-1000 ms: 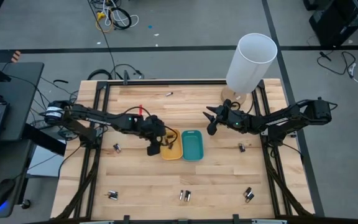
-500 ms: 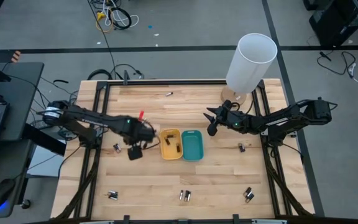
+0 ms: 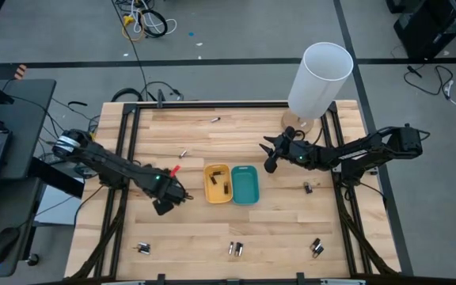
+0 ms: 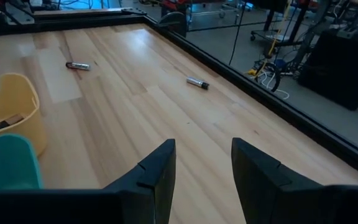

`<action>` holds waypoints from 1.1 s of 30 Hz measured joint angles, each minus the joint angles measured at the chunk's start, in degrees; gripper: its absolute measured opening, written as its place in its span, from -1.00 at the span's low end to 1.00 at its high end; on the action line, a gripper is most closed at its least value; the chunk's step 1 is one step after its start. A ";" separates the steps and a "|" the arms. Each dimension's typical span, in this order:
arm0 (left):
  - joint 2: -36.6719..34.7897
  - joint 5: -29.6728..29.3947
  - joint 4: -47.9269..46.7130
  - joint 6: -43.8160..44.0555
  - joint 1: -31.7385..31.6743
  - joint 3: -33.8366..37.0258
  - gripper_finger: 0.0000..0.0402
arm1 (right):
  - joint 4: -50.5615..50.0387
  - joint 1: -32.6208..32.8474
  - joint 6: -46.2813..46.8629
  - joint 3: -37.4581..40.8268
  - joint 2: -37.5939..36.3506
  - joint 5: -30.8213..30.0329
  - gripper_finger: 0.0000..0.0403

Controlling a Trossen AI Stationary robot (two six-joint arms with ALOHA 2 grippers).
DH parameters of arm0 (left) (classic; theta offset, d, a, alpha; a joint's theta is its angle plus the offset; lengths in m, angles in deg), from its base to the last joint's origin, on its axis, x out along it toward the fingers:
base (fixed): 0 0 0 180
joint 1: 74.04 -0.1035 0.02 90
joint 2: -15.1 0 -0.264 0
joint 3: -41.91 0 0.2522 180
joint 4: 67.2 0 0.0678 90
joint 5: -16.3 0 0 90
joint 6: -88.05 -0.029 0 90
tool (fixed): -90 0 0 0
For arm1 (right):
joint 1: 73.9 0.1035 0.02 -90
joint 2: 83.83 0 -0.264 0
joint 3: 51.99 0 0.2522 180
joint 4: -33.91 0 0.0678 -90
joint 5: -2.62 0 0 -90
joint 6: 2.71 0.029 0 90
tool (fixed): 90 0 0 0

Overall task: Sort batteries
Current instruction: Put the black battery into the yellow bin

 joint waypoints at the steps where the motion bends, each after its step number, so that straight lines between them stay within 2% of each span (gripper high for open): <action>1: -0.22 0.43 -0.04 -0.02 -0.41 0.47 0.47 | 0.05 -0.12 -0.01 0.00 0.00 0.00 -0.29; 7: -5.28 3.88 0.27 -1.69 -3.49 4.81 0.50 | 0.10 -0.77 0.89 0.00 0.00 0.01 -0.29; 16: -15.56 7.68 3.83 3.18 -9.32 12.94 0.50 | 0.18 -0.77 1.02 0.00 0.00 0.02 -0.29; 23: -16.04 7.83 7.98 3.89 -11.23 15.63 0.56 | 0.55 -0.77 1.02 0.00 0.00 0.02 -0.29; 33: -14.53 5.83 9.16 3.91 -12.76 15.71 0.81 | 1.01 -0.77 1.04 0.00 0.00 0.07 -0.29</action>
